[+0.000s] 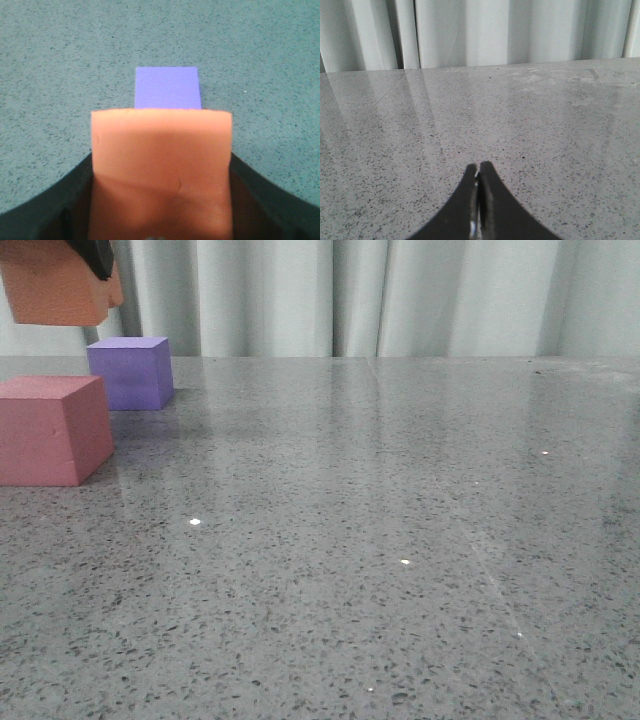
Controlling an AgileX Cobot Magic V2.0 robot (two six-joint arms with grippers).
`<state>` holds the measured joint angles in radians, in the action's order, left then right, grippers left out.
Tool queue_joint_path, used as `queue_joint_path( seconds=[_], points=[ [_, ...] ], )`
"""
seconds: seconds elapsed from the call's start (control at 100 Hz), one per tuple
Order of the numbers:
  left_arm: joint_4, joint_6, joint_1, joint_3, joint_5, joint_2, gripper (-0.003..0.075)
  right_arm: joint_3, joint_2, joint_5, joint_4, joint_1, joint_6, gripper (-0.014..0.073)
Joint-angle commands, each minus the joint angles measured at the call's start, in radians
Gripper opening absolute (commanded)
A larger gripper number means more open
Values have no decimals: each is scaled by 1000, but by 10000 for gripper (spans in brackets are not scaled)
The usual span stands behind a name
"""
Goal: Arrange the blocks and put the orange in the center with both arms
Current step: 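Lift the orange cube with the left gripper toward the purple cube, then lower the orange cube between the purple and pink blocks, open left gripper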
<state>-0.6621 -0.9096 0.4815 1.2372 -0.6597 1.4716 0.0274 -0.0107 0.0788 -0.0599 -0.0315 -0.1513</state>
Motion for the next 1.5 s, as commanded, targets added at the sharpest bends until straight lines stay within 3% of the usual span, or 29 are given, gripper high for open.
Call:
queue_joint_path(
  seconds=[0.0,0.49,1.49],
  points=[
    [-17,5,-13,12,75,-35,188,-13,-21,-90,2,6,7,-67],
    [12,5,-52,-32,184,65,188,-13,-21,-90,2,6,7,-67],
    [15,5,-56,-32,151,163,188,-13,-21,-90,2,6,7,-67]
  ],
)
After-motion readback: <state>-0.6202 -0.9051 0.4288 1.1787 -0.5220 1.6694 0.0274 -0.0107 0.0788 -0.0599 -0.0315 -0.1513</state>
